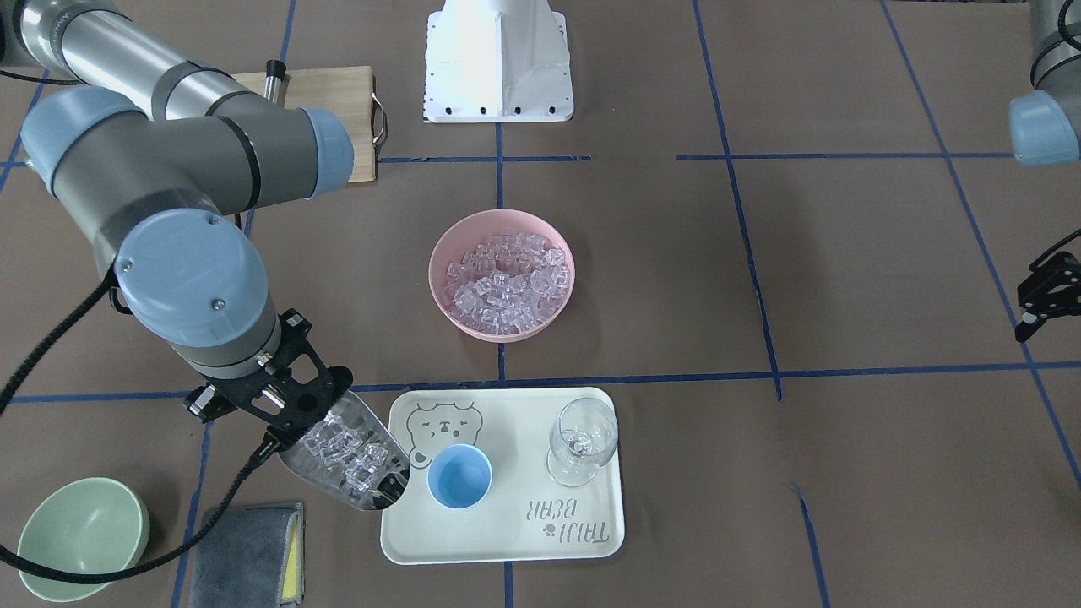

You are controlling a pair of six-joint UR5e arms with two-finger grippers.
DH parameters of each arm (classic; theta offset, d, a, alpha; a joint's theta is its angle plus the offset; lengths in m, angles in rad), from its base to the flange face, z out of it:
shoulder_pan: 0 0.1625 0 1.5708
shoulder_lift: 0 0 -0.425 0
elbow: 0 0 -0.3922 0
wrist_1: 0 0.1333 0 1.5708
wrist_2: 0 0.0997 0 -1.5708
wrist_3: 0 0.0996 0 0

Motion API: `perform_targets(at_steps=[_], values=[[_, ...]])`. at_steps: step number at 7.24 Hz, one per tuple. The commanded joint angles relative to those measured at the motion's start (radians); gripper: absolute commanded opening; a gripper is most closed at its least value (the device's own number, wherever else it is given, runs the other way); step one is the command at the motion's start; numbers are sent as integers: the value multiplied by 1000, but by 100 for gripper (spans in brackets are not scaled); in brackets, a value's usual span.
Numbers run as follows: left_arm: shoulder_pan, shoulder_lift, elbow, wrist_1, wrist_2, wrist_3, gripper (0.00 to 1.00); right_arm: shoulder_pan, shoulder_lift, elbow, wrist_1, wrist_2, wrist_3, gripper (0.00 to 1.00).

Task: Put ice in cup with scoop
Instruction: 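Tilt the scoop over the light-blue cup to pour the ice in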

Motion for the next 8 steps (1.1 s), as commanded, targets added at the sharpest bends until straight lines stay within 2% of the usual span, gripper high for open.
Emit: perform_targets(at_steps=[1, 2, 3, 4, 6, 8], values=[[-35, 29, -7, 4, -4, -4, 100, -24, 62, -61, -88, -15, -7, 0], [-45, 40, -7, 34, -6, -4, 100, -35, 108, -61, -164, -19, -15, 0], [-47, 40, -13, 135, -6, -2, 100, -41, 117, -61, -195, -31, -20, 0], [-47, 42, -18, 160, -7, -2, 100, -54, 116, -63, -213, -51, -44, 0], [-47, 48, -20, 160, -9, -2, 100, -82, 152, -98, -308, -96, -55, 0], [-47, 49, -20, 160, -9, 0, 100, -90, 226, -189, -344, -119, -55, 0]])
